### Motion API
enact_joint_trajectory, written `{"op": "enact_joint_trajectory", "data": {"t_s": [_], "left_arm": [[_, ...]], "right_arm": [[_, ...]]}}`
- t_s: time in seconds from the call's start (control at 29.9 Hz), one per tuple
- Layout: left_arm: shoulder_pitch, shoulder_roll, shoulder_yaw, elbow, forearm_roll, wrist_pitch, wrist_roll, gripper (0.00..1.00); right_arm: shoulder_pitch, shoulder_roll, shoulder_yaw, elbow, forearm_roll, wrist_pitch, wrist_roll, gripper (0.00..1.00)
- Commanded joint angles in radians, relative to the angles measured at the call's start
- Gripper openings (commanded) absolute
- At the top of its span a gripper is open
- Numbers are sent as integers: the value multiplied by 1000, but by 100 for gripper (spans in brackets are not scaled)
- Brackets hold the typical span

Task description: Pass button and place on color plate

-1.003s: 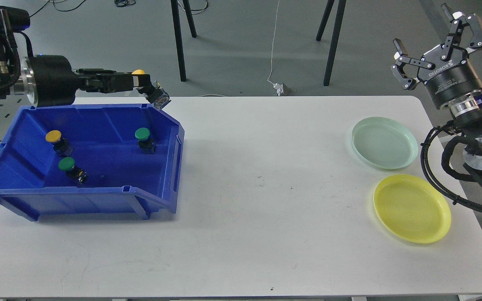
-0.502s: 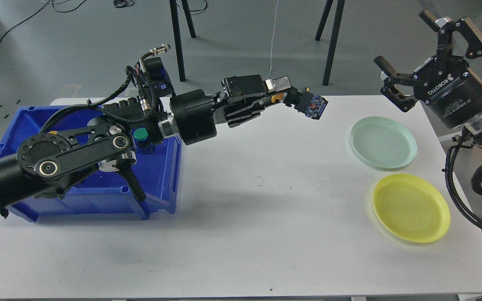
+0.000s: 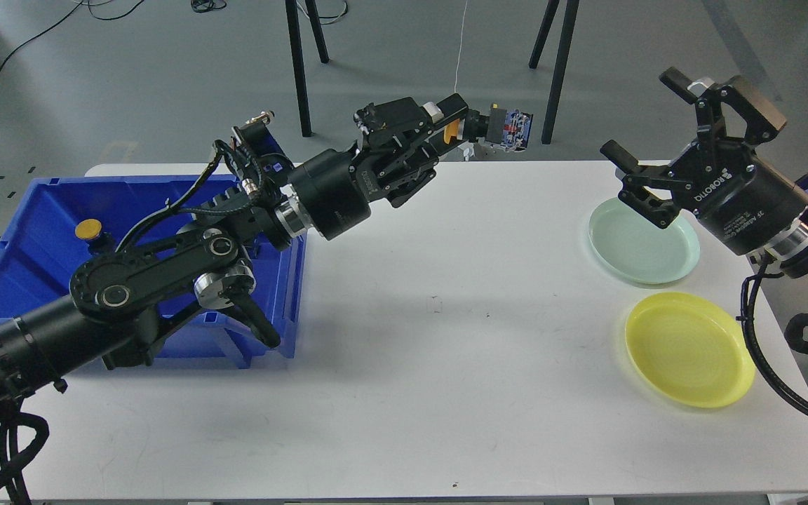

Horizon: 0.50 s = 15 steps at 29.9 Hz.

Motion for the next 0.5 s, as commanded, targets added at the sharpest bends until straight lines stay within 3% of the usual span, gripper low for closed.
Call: {"op": "enact_joint_trajectory", "data": {"t_s": [0.0,0.13,0.47], "left_arm": [[-1,0,1,0,-1,-4,0,17],[-1,1,1,0,-3,-10,0,17],[-3,3,1,0,-4,-12,0,17]], "right_arm": [[1,62,49,1,-139,0,0,99],[8,120,63,-1,-302,0,0,99],[34,144,49,-4,-388,-38,0,98]]}}
